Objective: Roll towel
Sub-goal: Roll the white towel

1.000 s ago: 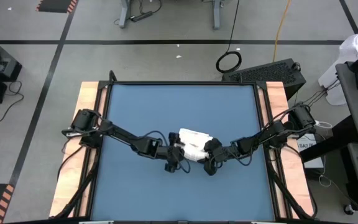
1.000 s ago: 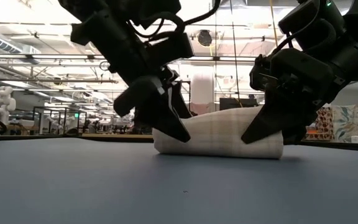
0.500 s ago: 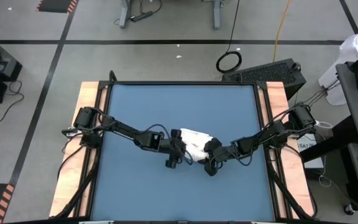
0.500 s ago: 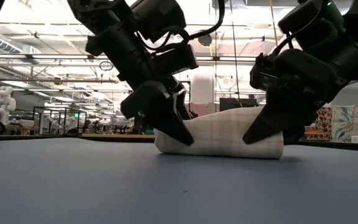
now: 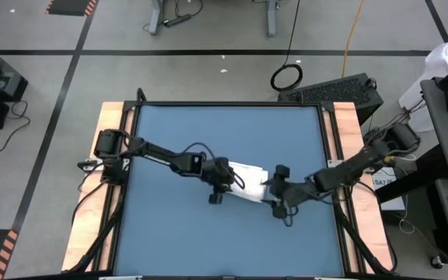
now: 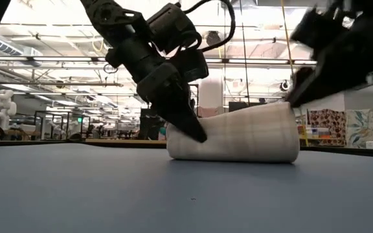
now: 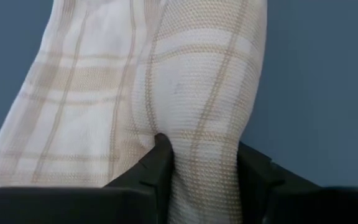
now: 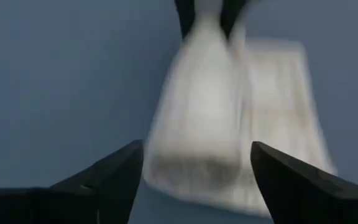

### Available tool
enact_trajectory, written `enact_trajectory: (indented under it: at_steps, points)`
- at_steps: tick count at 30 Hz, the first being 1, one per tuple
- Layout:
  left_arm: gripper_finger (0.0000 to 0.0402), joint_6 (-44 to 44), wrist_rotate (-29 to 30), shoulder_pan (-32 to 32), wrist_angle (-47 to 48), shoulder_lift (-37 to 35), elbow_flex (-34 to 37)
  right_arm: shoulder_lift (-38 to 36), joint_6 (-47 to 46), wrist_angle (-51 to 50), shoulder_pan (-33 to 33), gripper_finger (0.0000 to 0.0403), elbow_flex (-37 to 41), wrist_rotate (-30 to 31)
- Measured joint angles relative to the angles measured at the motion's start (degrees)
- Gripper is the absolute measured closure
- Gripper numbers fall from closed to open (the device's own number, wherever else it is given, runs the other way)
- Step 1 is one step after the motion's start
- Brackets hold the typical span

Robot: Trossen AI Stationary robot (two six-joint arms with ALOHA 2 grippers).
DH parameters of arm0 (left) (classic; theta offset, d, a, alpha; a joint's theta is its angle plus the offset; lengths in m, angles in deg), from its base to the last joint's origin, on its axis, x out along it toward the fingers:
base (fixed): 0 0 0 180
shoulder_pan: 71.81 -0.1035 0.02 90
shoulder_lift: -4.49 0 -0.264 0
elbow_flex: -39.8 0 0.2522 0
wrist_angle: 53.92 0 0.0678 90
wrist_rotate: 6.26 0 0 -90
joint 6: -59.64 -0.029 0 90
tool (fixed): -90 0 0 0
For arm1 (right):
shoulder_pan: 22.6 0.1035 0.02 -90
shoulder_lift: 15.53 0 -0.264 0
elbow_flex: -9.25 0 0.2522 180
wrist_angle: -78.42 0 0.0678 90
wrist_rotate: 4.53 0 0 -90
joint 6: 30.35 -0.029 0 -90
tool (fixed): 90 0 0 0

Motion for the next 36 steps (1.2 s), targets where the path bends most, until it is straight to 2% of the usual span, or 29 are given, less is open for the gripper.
enact_trajectory:
  at_steps: [3,5,11,13,16,22,26,30,33,36]
  points:
    - [0.0278,1.53,-1.46,-0.46,-0.06,0.04,0.00,-1.49,5.69,5.99,4.09,0.0113,-0.07,7.60]
    - [0.0278,2.09,-2.44,-0.45,-0.13,0.05,0.08,0.12,10.02,10.55,6.33,0.0113,-0.14,11.16]
    - [0.0277,3.46,-4.03,-0.55,-0.33,0.09,0.13,12.58,16.39,23.92,7.76,0.0112,-0.30,16.79]
    - [0.0277,3.84,-4.74,-0.68,-0.30,0.09,0.13,16.88,15.62,24.32,7.69,0.0112,-1.40,21.38]
    - [0.0277,4.92,-4.77,-0.68,-0.31,0.09,0.13,21.97,15.01,24.39,7.65,0.0112,-3.50,23.58]
    - [0.0276,4.94,-4.74,-0.65,-0.33,0.11,0.13,27.67,7.94,24.02,6.77,0.0112,-5.88,25.29]
    - [0.0276,4.95,-4.72,-0.65,-0.35,0.11,0.13,28.22,2.00,20.99,6.79,0.0112,-5.95,27.55]
    - [0.0276,4.94,-4.36,-0.61,-0.47,0.11,0.13,28.24,-6.36,16.03,6.75,0.0114,-6.02,27.35]
    - [0.0276,4.97,-4.01,-0.59,-0.53,0.11,0.13,28.19,-12.80,14.29,6.29,0.0130,-6.04,24.94]
    - [0.0276,5.12,-1.41,-0.33,-0.54,0.11,0.16,28.17,-16.41,14.31,6.23,0.0172,-6.02,23.75]
